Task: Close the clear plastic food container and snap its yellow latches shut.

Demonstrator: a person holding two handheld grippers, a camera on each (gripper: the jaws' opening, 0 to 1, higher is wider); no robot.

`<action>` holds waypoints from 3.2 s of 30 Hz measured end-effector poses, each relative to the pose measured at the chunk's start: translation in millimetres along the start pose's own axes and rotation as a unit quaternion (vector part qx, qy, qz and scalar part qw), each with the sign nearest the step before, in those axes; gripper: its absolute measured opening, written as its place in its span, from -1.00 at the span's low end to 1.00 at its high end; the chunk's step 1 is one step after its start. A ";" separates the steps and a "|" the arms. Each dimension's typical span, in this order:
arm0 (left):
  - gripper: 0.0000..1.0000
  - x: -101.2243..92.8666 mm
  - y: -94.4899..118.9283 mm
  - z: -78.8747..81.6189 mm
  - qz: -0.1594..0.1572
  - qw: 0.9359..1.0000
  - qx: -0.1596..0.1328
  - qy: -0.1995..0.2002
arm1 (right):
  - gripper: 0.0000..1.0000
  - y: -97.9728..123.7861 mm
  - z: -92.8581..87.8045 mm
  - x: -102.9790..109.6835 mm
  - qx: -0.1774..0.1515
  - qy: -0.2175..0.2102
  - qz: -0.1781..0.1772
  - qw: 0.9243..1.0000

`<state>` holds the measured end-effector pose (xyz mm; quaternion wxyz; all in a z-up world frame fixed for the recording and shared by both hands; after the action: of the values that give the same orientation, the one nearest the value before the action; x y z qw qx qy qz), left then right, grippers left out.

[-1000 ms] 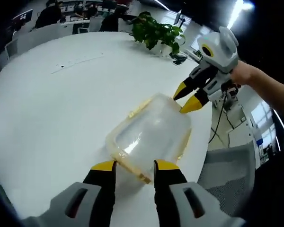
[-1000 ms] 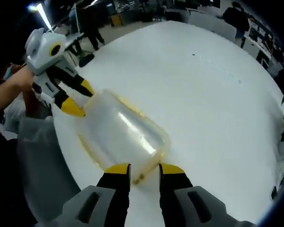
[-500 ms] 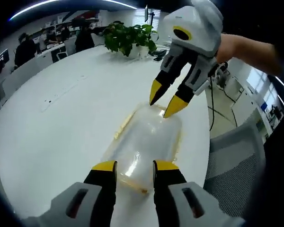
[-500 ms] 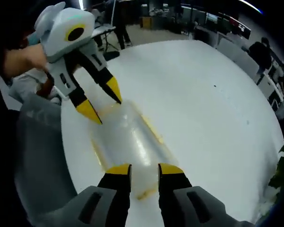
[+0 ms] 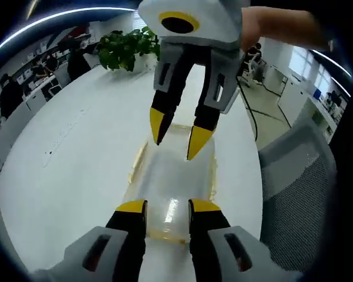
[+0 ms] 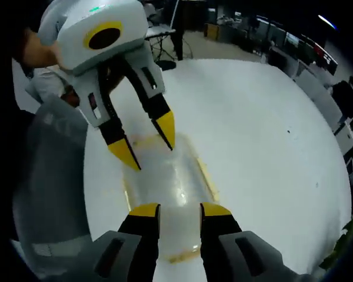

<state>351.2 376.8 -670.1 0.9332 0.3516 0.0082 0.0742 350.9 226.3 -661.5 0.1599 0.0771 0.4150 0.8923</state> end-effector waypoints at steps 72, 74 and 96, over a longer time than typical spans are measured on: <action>-0.16 -64.9 -49.5 37.6 0.067 0.977 0.115 -0.165 | -0.45 -43.9 32.2 -40.8 0.118 0.060 0.136 0.982; -0.16 -64.9 -52.2 38.0 0.068 0.977 0.122 -0.161 | -0.44 -45.8 33.4 -41.2 0.120 0.063 0.144 0.980; -0.20 -68.0 -59.9 33.3 0.081 0.973 0.151 -0.157 | -0.46 -58.1 43.1 -40.5 0.179 0.075 0.169 0.966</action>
<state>294.2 300.8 -687.0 0.8498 0.4951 -0.1562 0.0911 413.4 278.0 -678.4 -0.0408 0.1067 0.5597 0.8208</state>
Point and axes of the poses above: the point that each gripper's makers call its tool centre point, and the gripper's own axes: y roughly backward along the fingers, x roughly to its left, z roughly out of its top, the point moved 10 cm from there along y, roughly backward along the fingers, and after that the axes turned 10 degrees about -x, right-handed, at the moved point
